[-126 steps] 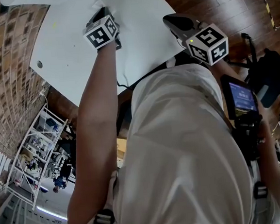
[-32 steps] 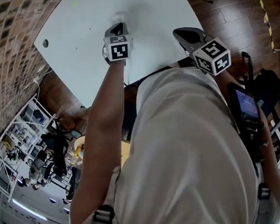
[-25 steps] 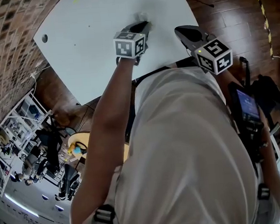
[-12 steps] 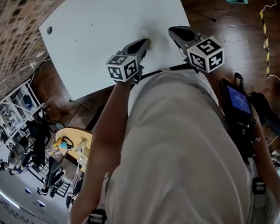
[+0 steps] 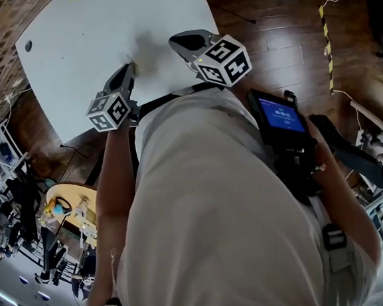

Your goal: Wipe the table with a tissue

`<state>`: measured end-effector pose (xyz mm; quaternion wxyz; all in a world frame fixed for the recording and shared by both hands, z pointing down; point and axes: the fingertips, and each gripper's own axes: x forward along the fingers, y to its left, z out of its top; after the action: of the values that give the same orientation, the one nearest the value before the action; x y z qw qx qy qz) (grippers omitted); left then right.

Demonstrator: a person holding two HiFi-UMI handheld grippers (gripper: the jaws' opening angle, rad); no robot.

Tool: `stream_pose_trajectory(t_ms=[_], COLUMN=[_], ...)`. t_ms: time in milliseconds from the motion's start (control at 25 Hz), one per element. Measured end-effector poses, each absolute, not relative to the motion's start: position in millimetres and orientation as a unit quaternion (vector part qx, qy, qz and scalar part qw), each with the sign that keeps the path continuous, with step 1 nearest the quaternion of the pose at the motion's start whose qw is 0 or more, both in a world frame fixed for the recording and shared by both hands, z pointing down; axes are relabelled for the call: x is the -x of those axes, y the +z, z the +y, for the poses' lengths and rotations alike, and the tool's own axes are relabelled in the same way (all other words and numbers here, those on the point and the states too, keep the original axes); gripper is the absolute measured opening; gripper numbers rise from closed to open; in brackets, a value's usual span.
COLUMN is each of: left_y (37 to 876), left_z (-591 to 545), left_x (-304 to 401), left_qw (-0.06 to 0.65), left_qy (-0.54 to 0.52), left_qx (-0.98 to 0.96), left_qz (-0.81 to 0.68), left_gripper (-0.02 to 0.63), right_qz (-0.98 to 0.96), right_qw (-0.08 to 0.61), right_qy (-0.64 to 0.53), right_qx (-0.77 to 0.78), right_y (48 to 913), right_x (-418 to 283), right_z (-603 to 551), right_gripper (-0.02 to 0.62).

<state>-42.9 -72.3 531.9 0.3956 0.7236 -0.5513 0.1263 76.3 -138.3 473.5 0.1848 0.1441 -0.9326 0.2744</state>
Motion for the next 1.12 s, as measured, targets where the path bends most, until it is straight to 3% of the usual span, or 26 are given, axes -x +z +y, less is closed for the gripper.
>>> stream_pose_trajectory(t_ms=[240,760,1120], left_y=[551,549,557], left_z=[-57,-29,-14], left_x=[56,192,248], left_qw=[0.409,0.403,0.394], left_qy=[0.119,0.108,0.125], left_qx=[-0.726,-0.740,-0.760], left_qz=[-0.540,-0.528,-0.501], left_gripper=[0.017,0.017,0.017], right_qz=[-0.925,-0.923,-0.920], right_qw=[0.205,0.224,0.213], right_qy=[0.275,0.260,0.254], right_qx=[-0.167,-0.174,-0.210], right_y=[485,475,475], right_x=[-72,74,129], right_z=[-128,-73,-53], right_gripper=[0.008,0.008,0.008])
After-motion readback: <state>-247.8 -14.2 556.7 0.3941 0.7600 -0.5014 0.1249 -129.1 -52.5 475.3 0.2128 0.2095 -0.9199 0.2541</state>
